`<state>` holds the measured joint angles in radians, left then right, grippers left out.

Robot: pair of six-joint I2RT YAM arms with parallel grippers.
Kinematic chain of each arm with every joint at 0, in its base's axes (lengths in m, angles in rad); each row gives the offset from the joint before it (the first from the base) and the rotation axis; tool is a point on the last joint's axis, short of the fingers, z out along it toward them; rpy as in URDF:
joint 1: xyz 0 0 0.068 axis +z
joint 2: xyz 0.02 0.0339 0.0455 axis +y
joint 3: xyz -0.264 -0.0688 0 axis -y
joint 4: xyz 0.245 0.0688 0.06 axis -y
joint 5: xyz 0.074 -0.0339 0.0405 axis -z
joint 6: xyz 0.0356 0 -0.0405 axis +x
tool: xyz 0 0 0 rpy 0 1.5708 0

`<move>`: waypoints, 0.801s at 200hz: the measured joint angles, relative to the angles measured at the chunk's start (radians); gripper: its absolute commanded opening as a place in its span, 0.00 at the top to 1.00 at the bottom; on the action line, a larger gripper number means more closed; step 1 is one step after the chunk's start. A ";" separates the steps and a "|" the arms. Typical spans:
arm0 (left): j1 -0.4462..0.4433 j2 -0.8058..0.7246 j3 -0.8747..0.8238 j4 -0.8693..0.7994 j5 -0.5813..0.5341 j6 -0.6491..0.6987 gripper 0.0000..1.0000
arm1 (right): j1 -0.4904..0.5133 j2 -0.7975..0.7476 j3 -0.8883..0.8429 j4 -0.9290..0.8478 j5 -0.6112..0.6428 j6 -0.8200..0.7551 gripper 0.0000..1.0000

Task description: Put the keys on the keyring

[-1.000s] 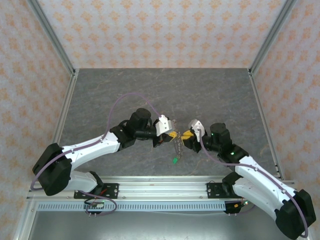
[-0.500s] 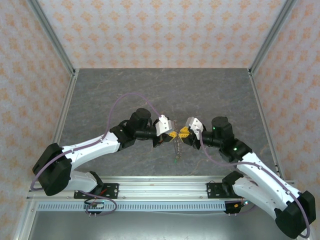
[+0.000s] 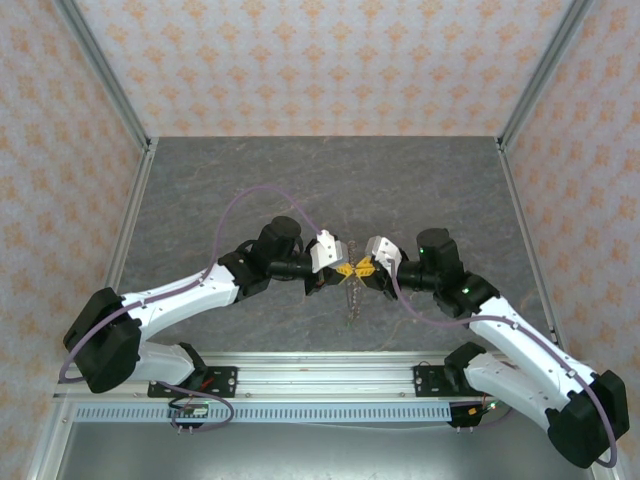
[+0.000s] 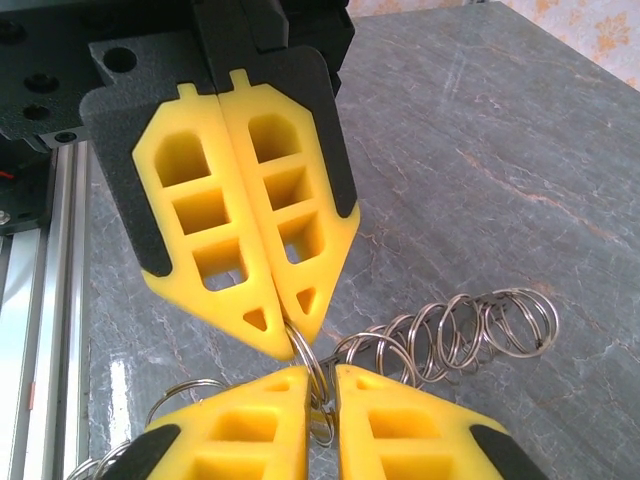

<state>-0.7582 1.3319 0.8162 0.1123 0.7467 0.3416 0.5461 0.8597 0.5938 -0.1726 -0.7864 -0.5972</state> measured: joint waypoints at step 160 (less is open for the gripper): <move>-0.006 0.014 0.091 -0.137 -0.029 0.109 0.88 | 0.058 0.087 0.228 -0.301 0.077 -0.079 1.00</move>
<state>-0.7639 1.3464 0.9073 -0.0242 0.7174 0.4511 0.6044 0.9466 0.8215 -0.4732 -0.7097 -0.6758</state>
